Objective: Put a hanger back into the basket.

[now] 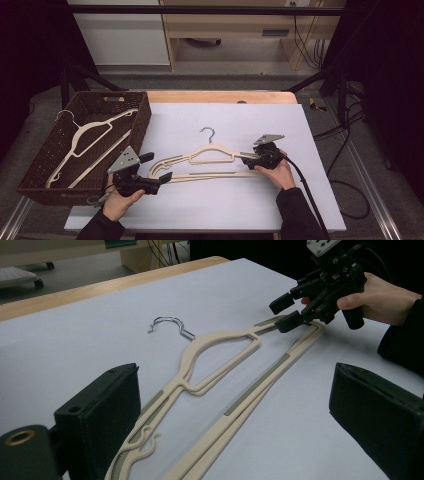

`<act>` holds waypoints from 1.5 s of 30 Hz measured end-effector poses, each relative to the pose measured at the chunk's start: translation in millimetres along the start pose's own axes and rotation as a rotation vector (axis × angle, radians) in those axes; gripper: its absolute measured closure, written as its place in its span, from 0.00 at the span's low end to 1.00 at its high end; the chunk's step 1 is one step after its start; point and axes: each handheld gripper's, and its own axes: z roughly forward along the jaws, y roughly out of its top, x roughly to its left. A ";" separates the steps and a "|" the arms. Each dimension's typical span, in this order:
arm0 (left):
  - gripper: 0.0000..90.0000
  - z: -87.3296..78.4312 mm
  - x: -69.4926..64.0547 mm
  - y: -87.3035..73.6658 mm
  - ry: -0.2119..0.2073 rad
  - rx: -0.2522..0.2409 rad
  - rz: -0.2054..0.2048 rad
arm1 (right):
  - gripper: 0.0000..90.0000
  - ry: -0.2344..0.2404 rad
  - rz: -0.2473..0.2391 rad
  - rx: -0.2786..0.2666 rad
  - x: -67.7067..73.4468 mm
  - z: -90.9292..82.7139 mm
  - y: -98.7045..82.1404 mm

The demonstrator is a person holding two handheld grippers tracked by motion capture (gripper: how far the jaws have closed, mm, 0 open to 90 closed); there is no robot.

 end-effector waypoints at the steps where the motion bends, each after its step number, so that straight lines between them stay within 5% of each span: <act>1: 0.07 0.4 -0.1 -0.1 0.000 0.001 0.000 | 0.43 0.006 -0.013 0.009 -1.2 2.5 -1.2; 9: 0.07 5.3 -0.8 -1.9 -0.010 0.018 0.003 | 0.60 0.007 -0.050 0.000 -6.2 7.6 -3.4; 20: 0.07 3.0 1.6 -1.6 -0.009 0.004 -0.002 | 0.66 -0.029 -0.124 -0.005 -4.2 9.2 -3.7; 21: 0.07 2.7 2.0 -1.7 -0.008 0.003 -0.004 | 0.69 0.010 -0.112 0.003 -3.8 6.2 -3.7; 32: 0.07 3.1 1.3 -1.6 -0.010 0.006 0.001 | 0.76 0.042 -0.133 0.036 -2.9 7.6 -5.4; 40: 0.07 3.8 1.1 -2.0 -0.011 0.011 0.002 | 0.84 0.109 -0.150 0.086 1.0 0.0 -5.8; 45: 0.07 6.6 -0.2 -2.2 -0.017 0.019 0.004 | 0.80 0.143 -0.142 0.050 3.7 4.7 -4.0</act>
